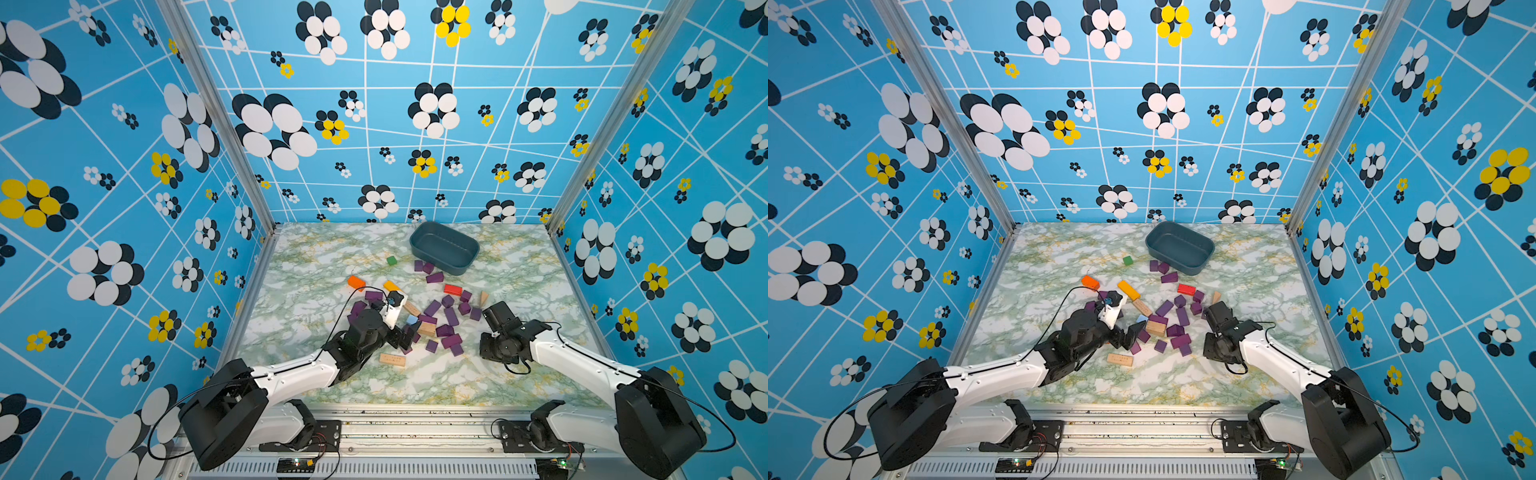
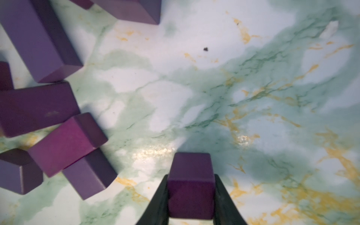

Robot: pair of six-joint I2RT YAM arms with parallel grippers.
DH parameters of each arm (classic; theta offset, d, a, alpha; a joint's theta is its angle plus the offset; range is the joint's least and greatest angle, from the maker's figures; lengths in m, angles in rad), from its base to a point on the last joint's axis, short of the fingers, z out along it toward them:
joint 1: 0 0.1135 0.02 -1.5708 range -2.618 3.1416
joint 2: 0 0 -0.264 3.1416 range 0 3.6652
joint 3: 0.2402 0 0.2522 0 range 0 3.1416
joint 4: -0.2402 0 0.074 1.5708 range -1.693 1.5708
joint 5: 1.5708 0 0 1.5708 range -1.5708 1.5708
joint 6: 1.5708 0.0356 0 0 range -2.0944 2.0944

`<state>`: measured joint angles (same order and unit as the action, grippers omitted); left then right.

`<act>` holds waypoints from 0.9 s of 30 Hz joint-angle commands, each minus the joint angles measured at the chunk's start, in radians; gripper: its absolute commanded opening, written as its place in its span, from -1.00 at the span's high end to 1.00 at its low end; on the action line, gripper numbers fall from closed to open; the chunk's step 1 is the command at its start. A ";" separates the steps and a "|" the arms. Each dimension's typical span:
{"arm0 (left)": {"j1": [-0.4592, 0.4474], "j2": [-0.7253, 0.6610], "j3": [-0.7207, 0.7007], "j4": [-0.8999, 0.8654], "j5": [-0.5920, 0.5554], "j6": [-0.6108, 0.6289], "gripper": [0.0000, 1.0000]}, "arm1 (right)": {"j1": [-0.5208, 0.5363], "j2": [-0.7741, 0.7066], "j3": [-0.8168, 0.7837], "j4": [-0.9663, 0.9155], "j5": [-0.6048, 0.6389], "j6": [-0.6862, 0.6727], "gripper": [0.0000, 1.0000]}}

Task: Pick purple bricks into the storage bin
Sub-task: Pick up the building block from the center of the board, then place the building block in the storage box.

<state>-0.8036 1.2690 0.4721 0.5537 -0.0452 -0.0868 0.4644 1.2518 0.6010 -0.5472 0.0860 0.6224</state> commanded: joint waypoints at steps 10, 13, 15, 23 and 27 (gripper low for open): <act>0.004 0.007 -0.006 -0.012 -0.043 -0.009 -0.99 | 0.006 0.001 0.079 0.011 -0.005 -0.006 0.69; 0.009 0.004 -0.006 -0.024 -0.065 -0.011 -0.99 | 0.006 0.006 0.137 0.025 -0.044 -0.014 0.69; 0.015 -0.003 -0.006 -0.032 -0.081 -0.014 -0.99 | 0.006 0.017 0.187 0.040 -0.037 -0.030 0.68; 0.060 -0.040 -0.018 -0.067 -0.110 -0.049 -0.99 | -0.011 0.252 0.523 0.062 -0.020 -0.165 0.67; 0.075 -0.055 -0.035 -0.058 -0.141 -0.053 -0.99 | -0.047 0.427 0.747 0.065 -0.038 -0.210 0.68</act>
<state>-0.7403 1.2381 0.4633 0.5007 -0.1497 -0.1215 0.4435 1.6028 1.2396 -0.4889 0.0574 0.4763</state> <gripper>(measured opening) 0.994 0.325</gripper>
